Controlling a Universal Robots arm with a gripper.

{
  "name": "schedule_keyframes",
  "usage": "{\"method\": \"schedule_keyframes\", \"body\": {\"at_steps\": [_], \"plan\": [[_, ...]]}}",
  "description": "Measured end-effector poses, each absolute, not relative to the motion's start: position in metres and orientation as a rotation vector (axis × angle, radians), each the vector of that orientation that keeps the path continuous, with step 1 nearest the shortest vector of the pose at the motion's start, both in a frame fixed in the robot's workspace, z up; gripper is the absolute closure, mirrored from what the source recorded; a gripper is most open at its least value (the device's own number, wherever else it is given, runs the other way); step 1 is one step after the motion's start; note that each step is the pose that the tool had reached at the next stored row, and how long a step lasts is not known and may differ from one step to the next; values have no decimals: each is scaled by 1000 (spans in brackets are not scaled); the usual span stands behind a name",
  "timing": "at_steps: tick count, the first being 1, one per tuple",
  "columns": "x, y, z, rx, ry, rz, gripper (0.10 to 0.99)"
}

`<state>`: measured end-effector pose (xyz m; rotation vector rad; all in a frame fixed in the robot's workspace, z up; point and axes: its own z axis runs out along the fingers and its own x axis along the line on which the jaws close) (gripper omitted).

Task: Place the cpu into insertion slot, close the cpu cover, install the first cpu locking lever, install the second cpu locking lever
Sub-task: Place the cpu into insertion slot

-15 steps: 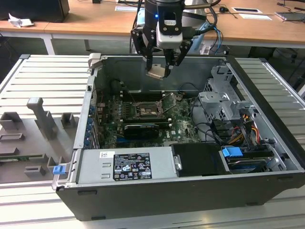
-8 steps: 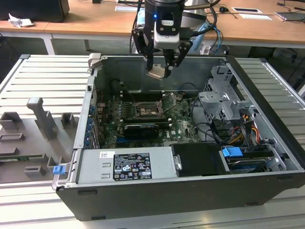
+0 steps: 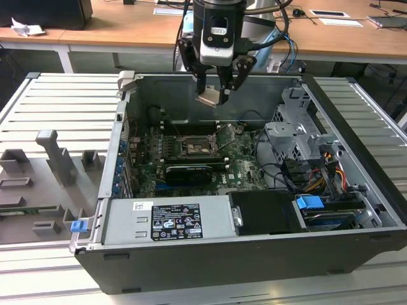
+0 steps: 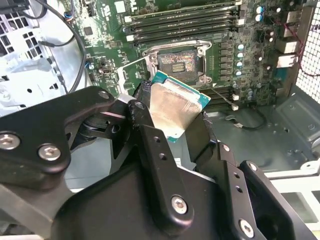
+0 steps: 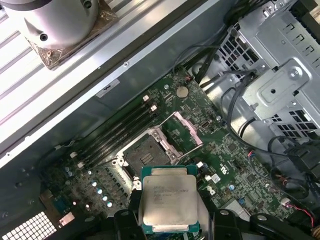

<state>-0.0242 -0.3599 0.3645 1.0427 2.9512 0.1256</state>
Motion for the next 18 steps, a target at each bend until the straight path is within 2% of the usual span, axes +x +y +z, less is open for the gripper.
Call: {"method": "schedule_keyframes", "body": {"at_steps": [18], "plan": [[-24, -360, 362, 1283, 2846, 118, 561]]}}
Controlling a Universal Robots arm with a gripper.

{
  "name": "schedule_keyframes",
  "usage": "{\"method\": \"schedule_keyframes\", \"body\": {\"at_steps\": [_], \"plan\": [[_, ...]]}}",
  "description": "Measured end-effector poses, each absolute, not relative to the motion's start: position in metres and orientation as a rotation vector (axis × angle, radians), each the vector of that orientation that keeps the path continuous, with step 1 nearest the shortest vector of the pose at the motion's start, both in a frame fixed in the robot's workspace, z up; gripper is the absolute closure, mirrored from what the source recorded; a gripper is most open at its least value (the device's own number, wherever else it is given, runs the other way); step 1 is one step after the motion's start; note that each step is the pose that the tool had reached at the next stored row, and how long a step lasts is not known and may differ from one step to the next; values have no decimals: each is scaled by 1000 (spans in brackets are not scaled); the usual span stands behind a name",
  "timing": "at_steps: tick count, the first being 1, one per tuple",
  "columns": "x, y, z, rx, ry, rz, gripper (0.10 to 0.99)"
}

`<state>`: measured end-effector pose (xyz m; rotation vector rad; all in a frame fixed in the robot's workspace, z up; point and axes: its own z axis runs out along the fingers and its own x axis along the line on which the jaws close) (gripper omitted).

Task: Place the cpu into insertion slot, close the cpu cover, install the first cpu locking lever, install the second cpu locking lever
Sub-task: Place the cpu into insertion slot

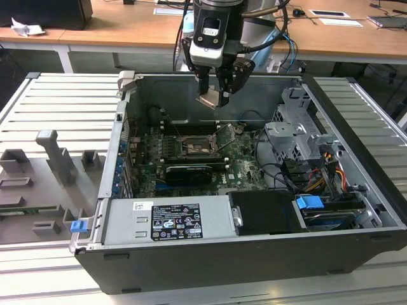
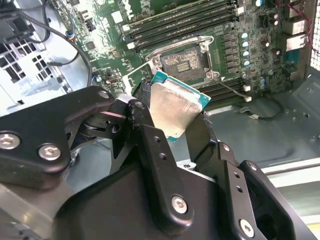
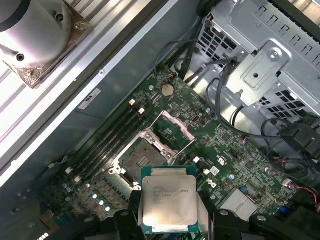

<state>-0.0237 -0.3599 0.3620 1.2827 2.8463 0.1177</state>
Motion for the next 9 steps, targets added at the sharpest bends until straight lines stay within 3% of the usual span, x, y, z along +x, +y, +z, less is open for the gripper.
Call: {"method": "schedule_keyframes", "body": {"at_steps": [9], "plan": [[-24, -360, 360, 1435, 2767, 113, 561]]}}
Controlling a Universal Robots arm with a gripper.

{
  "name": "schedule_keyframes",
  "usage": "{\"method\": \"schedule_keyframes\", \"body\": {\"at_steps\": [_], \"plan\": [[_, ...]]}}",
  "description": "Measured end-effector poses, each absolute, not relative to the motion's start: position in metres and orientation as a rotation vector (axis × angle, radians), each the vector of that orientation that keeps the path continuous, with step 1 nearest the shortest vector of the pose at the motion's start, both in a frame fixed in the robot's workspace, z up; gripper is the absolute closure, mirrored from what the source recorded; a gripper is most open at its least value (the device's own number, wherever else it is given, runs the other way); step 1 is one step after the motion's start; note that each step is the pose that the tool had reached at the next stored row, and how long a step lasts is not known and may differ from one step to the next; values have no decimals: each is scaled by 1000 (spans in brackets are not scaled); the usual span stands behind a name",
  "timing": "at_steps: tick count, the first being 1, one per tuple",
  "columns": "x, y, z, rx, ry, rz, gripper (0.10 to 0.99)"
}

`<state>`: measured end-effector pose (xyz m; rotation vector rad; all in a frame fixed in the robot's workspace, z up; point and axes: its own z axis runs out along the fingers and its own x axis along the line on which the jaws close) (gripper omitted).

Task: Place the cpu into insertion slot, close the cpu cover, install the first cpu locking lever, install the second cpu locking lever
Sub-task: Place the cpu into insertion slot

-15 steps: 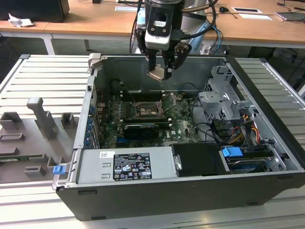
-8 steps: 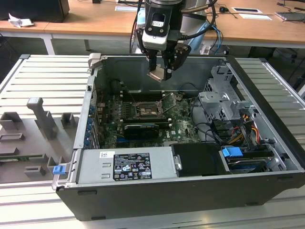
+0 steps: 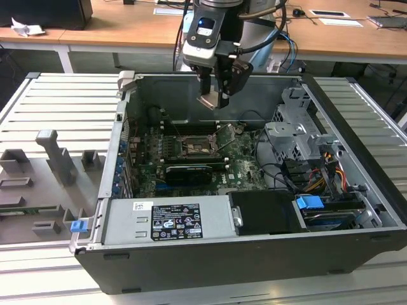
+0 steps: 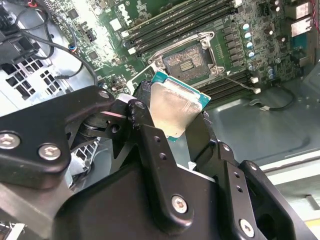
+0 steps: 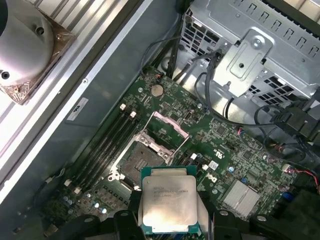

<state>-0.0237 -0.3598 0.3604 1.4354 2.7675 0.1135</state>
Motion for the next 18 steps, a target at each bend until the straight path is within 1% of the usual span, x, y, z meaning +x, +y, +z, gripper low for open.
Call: {"method": "schedule_keyframes", "body": {"at_steps": [18], "plan": [[-24, -360, 349, 1483, 2744, 108, 561]]}}
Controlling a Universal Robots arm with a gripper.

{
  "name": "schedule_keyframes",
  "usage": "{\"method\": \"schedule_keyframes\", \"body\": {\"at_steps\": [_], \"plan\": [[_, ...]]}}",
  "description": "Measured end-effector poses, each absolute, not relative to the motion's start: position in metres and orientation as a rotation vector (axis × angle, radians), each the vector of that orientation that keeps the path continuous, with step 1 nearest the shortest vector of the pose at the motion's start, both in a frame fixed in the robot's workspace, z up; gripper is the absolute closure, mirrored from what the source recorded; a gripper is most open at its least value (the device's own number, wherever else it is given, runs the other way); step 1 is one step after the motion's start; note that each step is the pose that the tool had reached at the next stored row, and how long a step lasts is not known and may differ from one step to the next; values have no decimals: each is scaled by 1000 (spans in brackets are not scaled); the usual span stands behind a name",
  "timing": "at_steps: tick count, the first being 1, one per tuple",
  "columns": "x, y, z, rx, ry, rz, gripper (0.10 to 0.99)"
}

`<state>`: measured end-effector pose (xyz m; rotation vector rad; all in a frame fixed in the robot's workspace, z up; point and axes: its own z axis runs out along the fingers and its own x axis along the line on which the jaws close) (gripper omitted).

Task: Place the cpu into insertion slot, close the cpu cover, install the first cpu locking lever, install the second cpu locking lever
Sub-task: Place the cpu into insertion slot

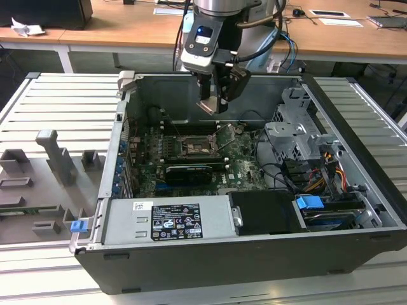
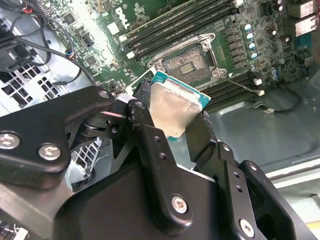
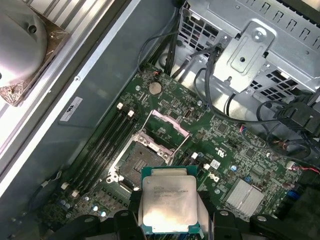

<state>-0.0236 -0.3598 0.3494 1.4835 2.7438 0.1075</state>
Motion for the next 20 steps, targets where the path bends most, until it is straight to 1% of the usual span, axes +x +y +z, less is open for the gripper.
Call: {"method": "schedule_keyframes", "body": {"at_steps": [20], "plan": [[-24, -360, 346, 1895, 2464, 101, 561]]}}
